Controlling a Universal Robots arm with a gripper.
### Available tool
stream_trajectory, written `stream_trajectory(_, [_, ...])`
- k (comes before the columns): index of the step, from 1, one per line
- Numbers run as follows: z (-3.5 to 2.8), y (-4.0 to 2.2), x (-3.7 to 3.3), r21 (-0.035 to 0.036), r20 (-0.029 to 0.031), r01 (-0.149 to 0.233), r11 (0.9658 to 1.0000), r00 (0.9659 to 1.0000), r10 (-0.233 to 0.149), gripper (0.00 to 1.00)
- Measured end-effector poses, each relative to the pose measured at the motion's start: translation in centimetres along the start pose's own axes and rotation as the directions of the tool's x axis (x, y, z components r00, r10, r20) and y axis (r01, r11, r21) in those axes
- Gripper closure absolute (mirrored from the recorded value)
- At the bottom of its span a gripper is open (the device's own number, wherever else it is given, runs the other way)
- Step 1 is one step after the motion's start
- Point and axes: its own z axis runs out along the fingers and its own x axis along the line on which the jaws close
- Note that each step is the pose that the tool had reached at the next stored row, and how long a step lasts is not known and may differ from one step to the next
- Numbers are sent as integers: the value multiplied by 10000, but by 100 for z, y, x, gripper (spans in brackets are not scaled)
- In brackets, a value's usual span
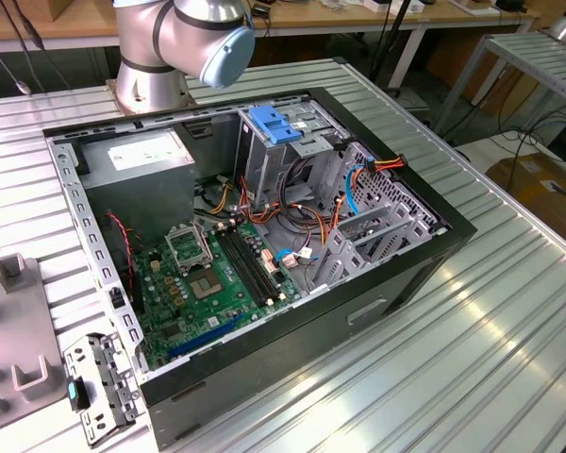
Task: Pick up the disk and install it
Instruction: 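Pick up the disk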
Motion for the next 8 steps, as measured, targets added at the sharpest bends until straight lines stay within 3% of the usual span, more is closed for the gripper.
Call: stream_trajectory(8, [11,-81,46,0,-4,0,10000,10000,0,63])
